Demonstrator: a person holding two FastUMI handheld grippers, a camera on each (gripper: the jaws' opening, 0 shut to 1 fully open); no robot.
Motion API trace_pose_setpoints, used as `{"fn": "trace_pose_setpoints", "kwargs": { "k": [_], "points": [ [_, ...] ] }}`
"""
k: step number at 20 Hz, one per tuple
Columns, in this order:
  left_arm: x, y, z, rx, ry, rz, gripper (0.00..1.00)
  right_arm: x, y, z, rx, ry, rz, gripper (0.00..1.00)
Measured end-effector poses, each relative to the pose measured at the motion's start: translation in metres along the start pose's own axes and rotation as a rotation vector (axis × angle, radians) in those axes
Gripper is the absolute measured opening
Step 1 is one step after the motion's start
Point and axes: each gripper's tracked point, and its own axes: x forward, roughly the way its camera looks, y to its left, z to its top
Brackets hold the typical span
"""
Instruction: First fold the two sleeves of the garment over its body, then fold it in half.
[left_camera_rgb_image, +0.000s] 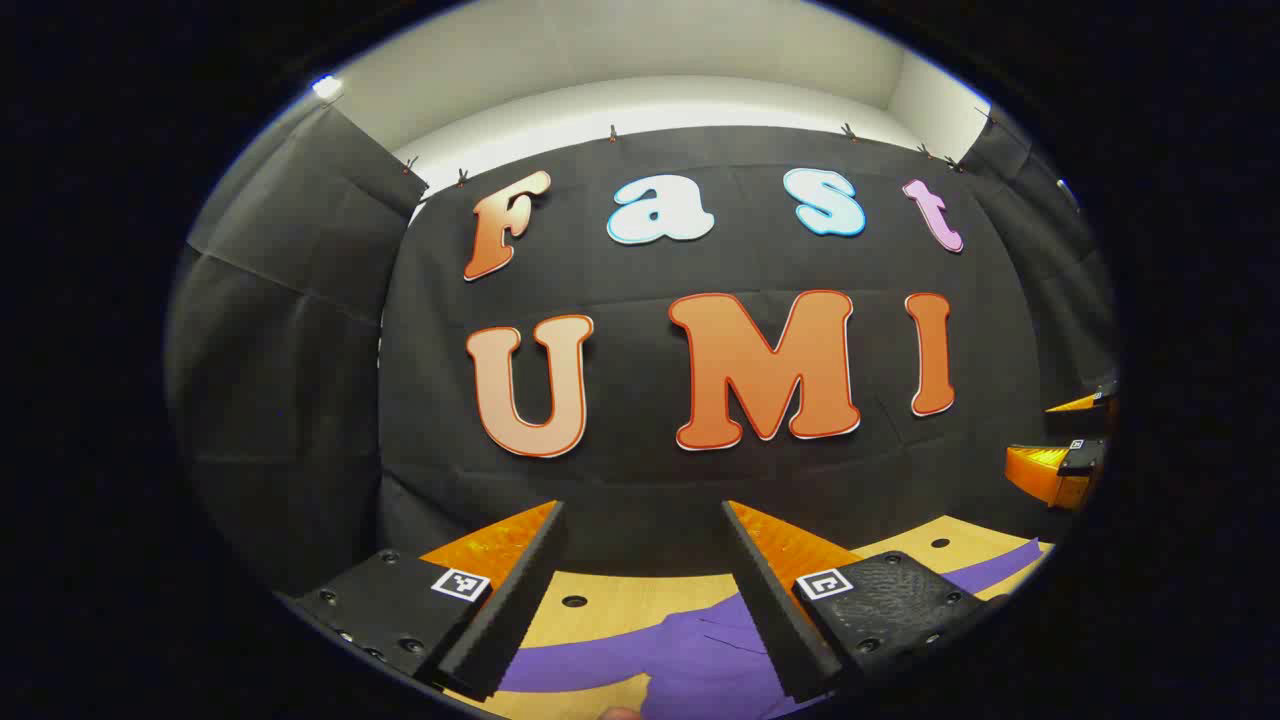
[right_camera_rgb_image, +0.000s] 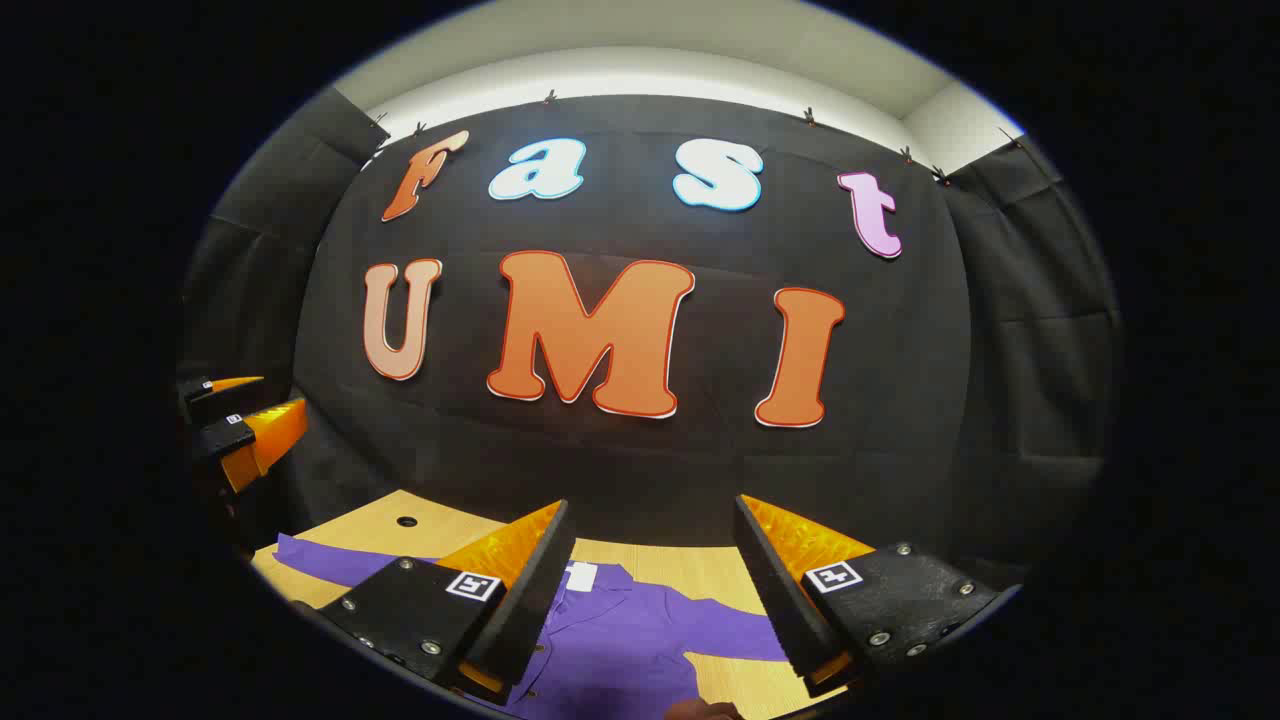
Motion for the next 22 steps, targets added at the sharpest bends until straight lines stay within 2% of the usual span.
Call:
{"fn": "trace_pose_setpoints", "kwargs": {
  "k": [3,15,22],
  "points": [
    [-0.001,0.003,-0.003,-0.022,0.004,0.02,0.95,0.001,0.001,0.001,-0.02,0.002,0.0,0.95],
    [0.0,0.02,0.0,0.01,-0.023,0.074,0.95,0.012,0.03,0.011,-0.055,-0.015,0.057,0.95],
    [0.001,0.025,0.0,0.03,-0.02,0.077,0.95,0.015,0.026,0.003,-0.052,0.012,0.033,0.95]
  ]
}}
